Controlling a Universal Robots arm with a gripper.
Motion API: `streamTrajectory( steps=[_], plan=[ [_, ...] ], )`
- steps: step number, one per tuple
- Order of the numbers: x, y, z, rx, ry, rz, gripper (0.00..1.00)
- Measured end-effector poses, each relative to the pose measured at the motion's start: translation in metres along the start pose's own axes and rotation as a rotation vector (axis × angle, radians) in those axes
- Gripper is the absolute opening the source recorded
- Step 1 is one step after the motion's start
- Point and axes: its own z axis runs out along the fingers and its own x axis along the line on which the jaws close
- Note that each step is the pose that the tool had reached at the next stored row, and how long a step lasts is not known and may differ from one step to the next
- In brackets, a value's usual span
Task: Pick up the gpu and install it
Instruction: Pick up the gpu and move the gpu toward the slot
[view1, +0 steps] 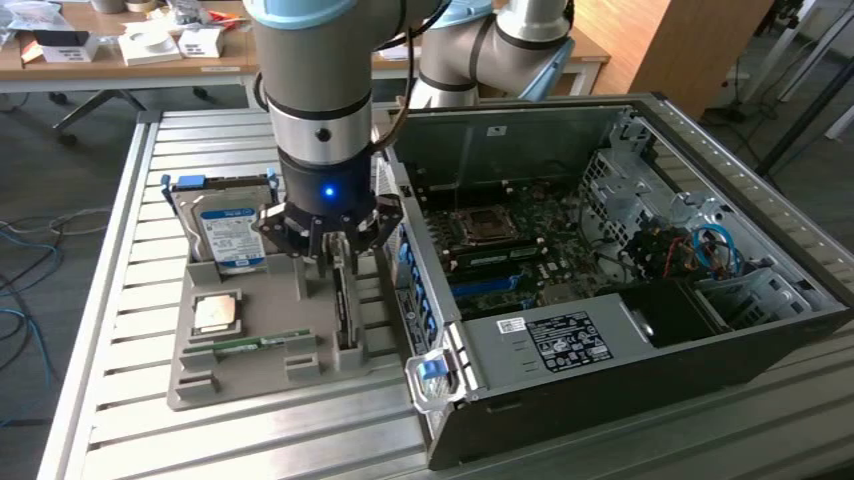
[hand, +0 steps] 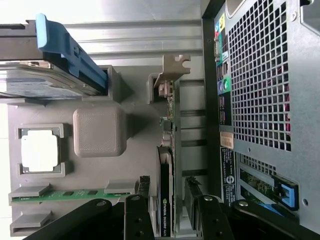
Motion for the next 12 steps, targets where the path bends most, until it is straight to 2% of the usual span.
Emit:
streamTrajectory(
  steps=[6, 12],
  plan=[
    [0.000, -0.0005, 0.0094, 0.0000, 0.0000, 0.000, 0.42],
    [0.000, -0.0007, 0.0124, -0.0002, -0.0001, 0.000, 0.42]
  ],
)
